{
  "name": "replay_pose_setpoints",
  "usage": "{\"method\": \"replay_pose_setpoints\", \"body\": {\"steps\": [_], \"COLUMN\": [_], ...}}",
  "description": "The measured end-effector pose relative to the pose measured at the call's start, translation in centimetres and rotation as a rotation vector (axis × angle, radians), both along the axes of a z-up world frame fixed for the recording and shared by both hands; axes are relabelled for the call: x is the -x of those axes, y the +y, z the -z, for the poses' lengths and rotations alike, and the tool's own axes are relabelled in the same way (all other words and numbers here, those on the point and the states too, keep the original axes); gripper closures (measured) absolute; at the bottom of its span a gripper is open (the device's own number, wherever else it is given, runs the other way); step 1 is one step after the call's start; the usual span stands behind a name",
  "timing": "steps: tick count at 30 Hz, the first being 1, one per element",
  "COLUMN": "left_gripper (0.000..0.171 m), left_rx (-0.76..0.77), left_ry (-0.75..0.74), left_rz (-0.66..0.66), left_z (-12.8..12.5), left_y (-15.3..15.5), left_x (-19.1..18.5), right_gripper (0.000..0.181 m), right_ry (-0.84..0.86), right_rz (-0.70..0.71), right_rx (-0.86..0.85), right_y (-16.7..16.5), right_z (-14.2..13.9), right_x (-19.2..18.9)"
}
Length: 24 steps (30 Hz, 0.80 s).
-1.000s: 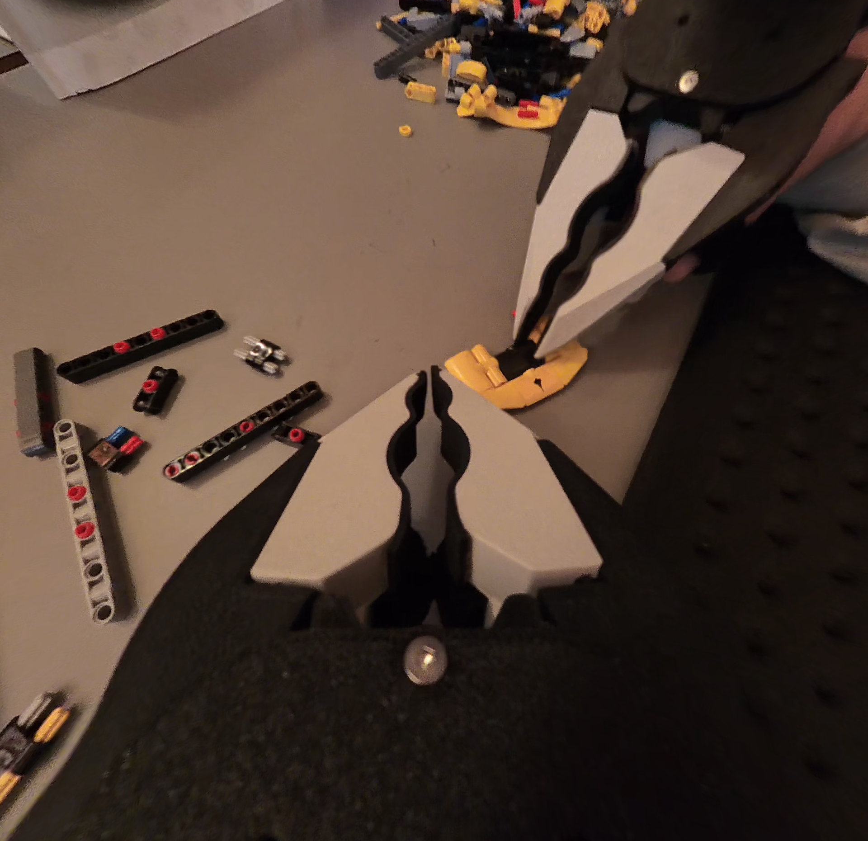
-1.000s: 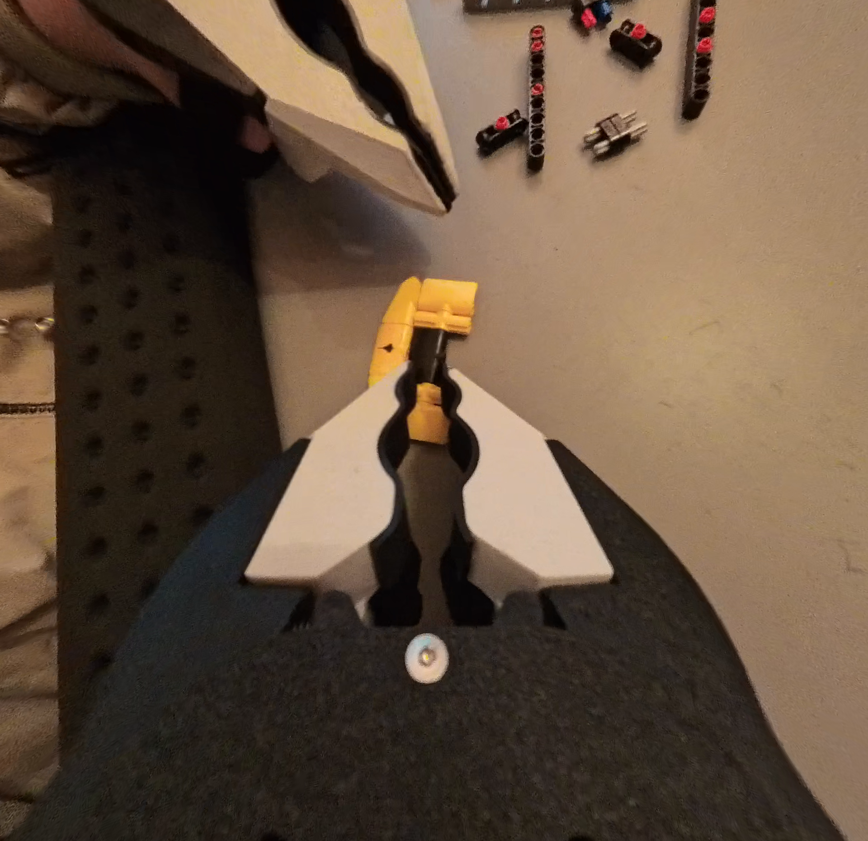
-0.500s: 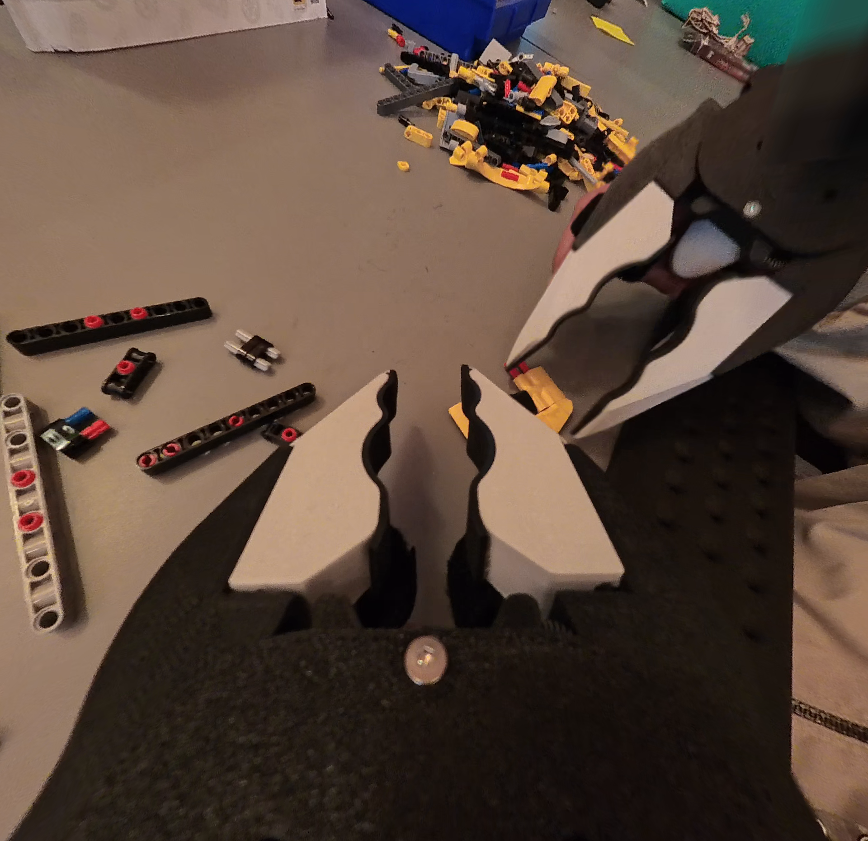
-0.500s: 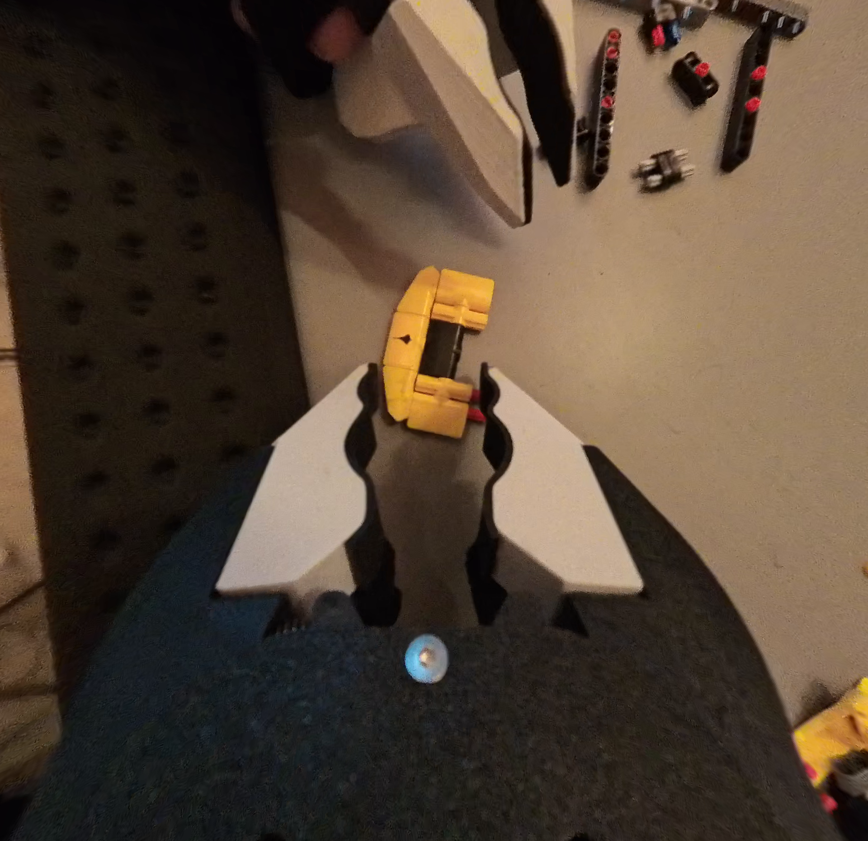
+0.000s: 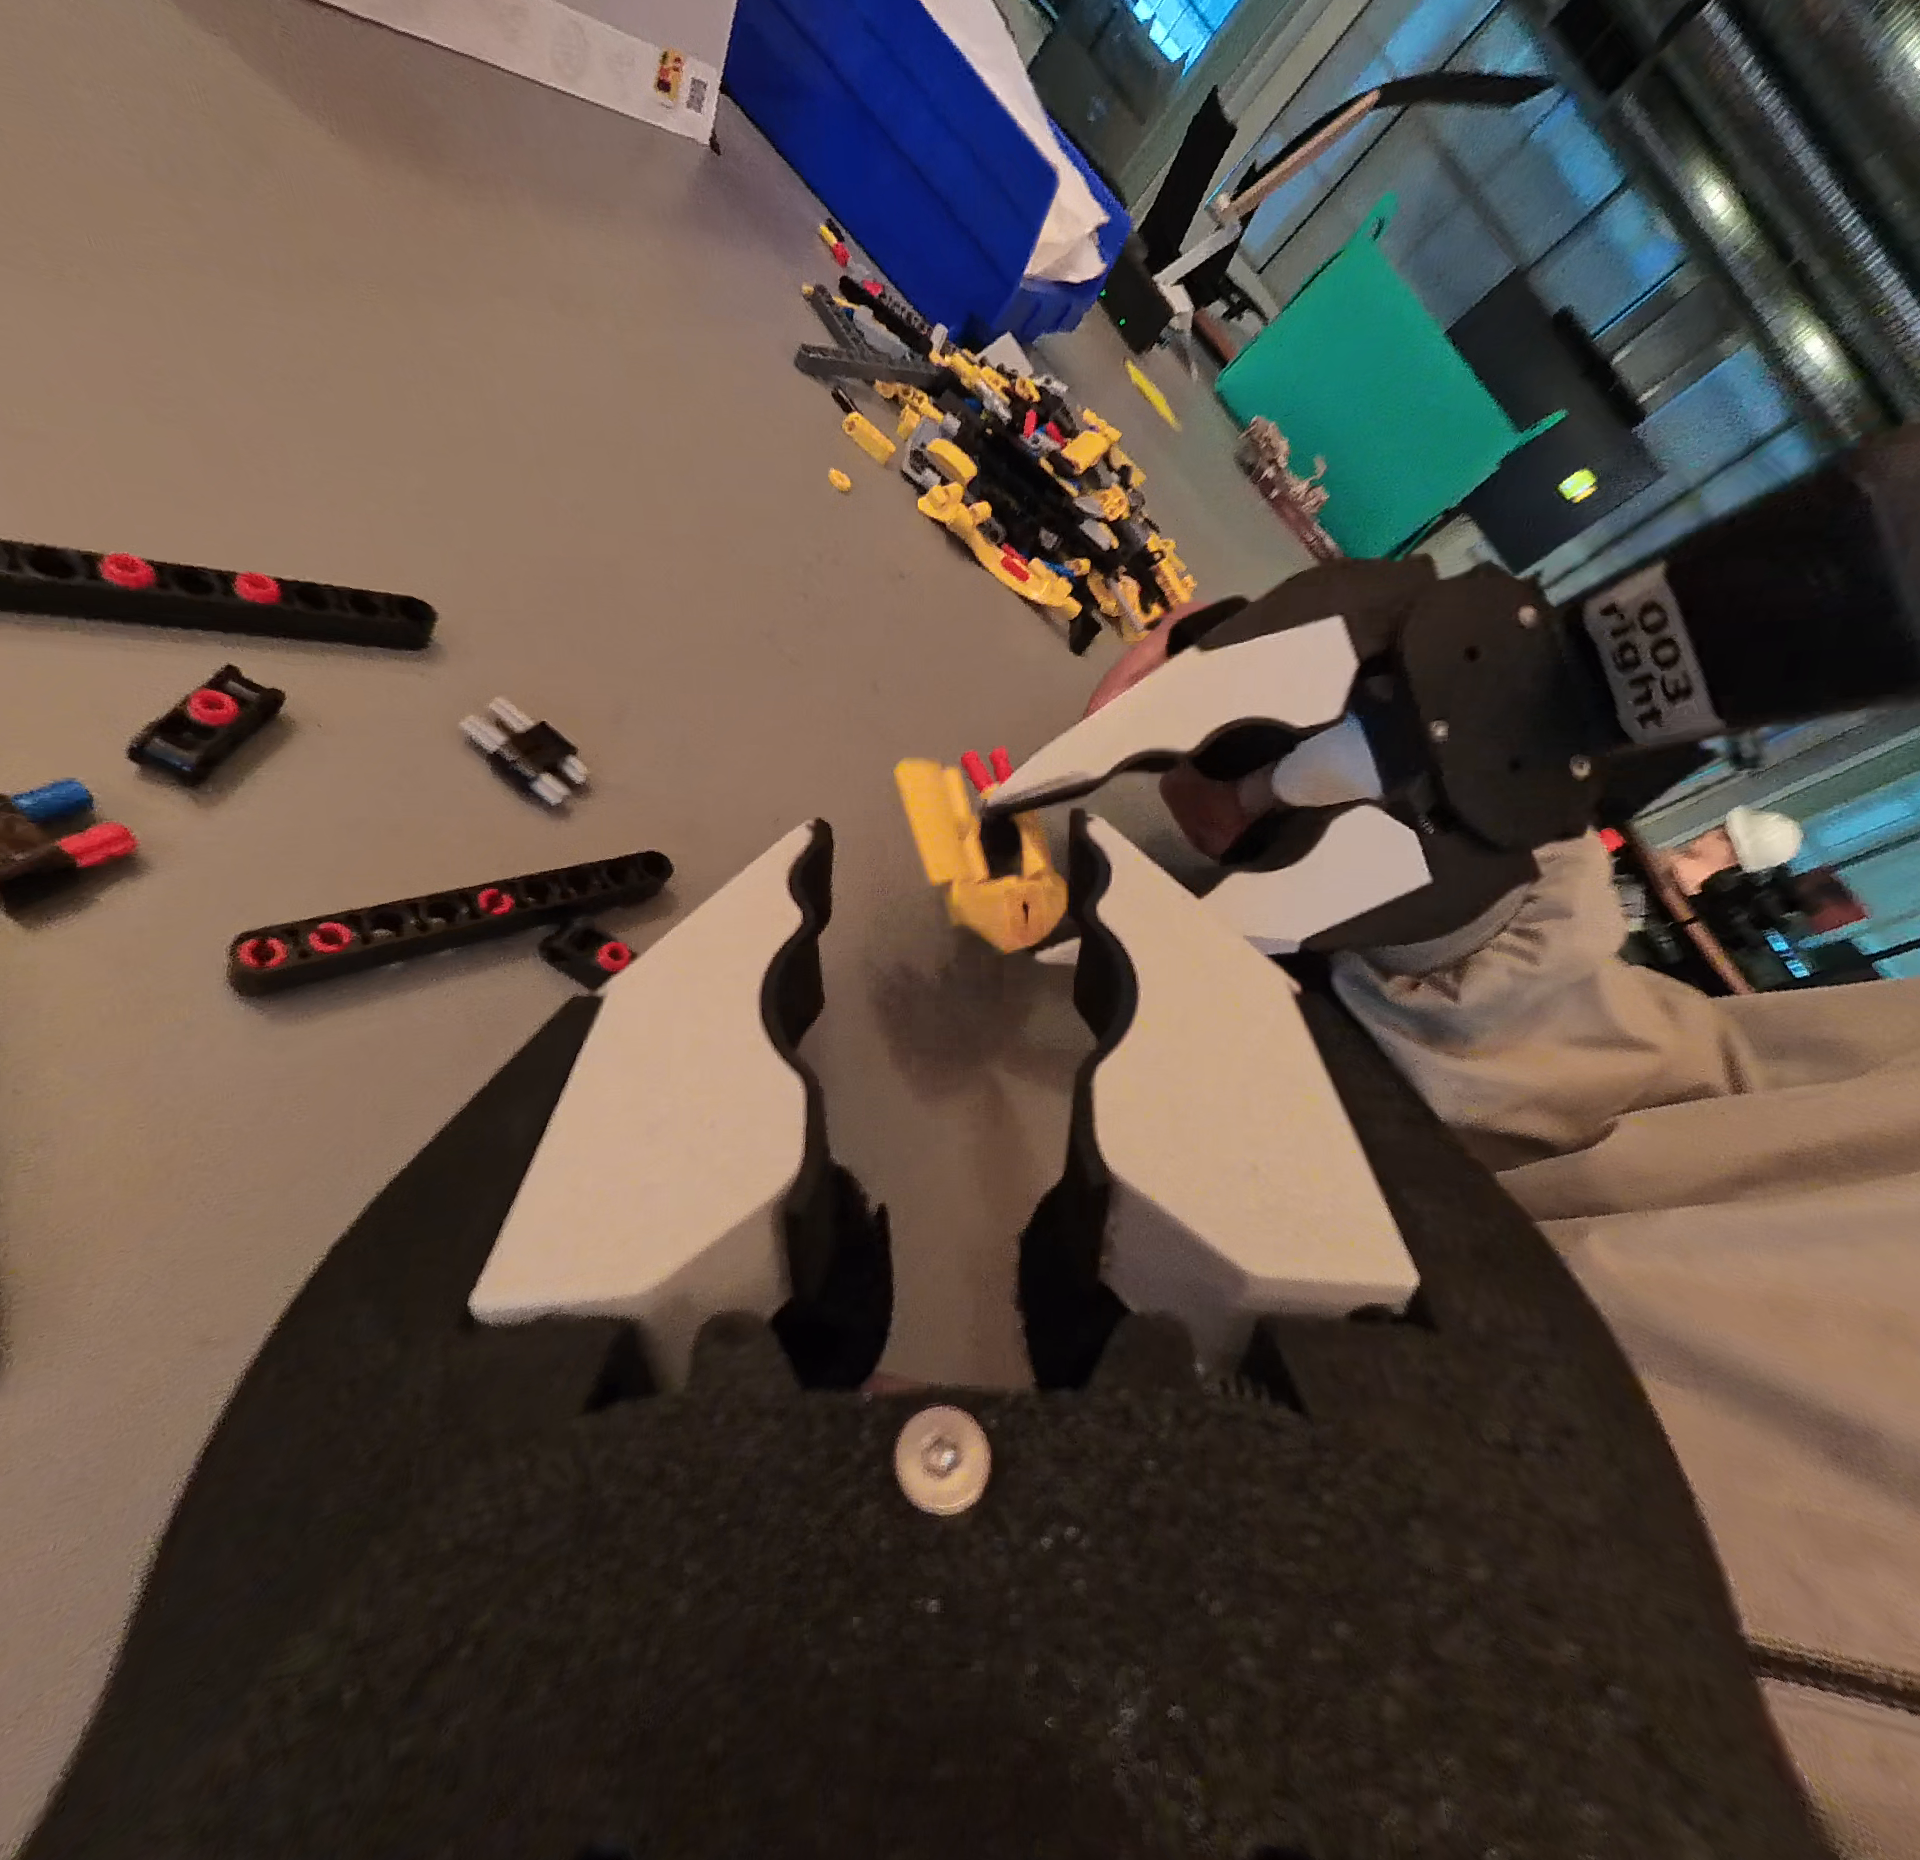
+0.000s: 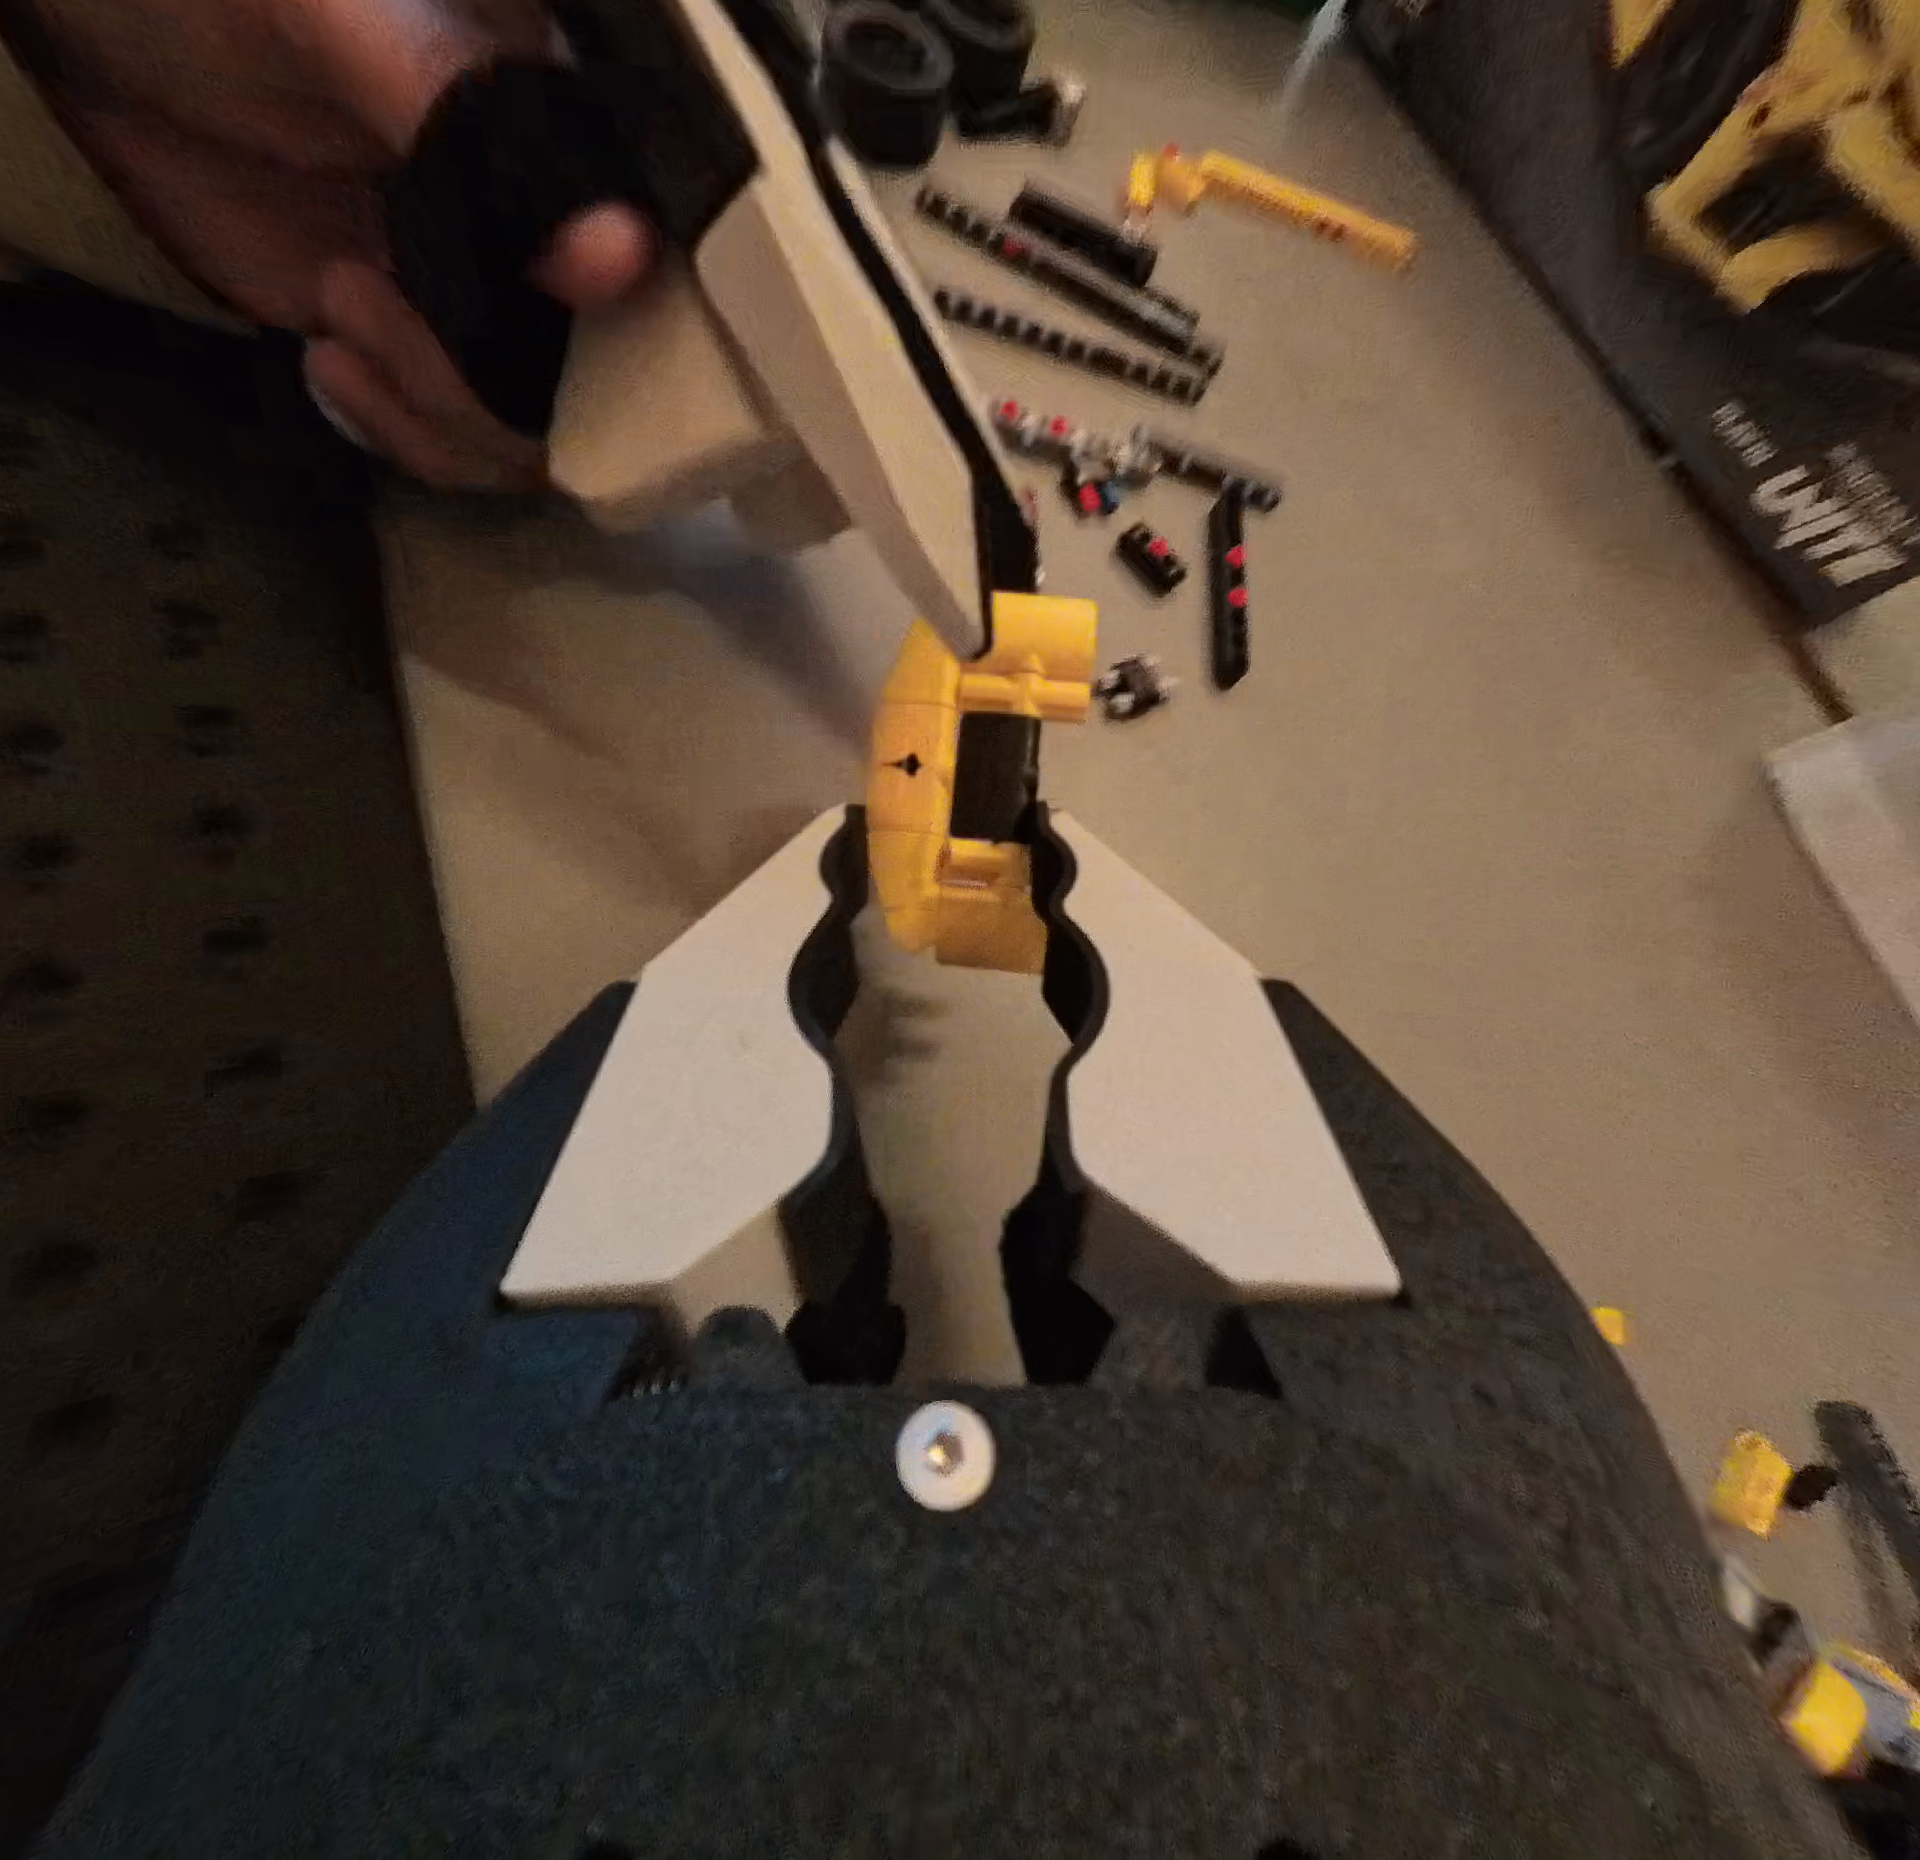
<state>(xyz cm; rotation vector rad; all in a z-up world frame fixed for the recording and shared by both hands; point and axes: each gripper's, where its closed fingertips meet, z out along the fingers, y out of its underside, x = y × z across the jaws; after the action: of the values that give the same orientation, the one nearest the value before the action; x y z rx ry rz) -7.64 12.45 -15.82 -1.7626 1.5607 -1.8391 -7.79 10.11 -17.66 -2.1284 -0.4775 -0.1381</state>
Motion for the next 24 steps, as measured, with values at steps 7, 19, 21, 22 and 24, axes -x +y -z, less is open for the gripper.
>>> {"method": "replay_pose_setpoints", "body": {"steps": [7, 19, 21, 22, 24], "left_gripper": [0.164, 0.165, 0.165, 0.165, 0.165], "left_rx": [0.140, 0.180, 0.174, 0.175, 0.175], "left_ry": [-0.097, -0.398, -0.398, -0.398, -0.393], "left_rz": [0.084, 0.193, 0.192, 0.192, 0.175], "left_z": [-2.5, -7.9, -7.8, -7.8, -7.8], "left_y": [-1.1, -2.4, -2.4, -2.4, -2.3], "left_x": [0.7, 3.2, 3.2, 3.2, 2.9], "right_gripper": [0.150, 0.160, 0.174, 0.175, 0.175], "right_ry": [-0.132, 1.053, 1.013, 1.002, 1.023], "right_rz": [0.039, -0.165, -0.151, -0.146, -0.134], "right_rx": [-0.259, -0.317, -0.311, -0.318, -0.322], "right_y": [2.3, -0.4, -0.3, -0.2, -0.1], "right_z": [-3.4, -10.1, -9.7, -9.7, -9.7], "right_x": [1.7, 2.2, 2.3, 2.1, 1.9]}}
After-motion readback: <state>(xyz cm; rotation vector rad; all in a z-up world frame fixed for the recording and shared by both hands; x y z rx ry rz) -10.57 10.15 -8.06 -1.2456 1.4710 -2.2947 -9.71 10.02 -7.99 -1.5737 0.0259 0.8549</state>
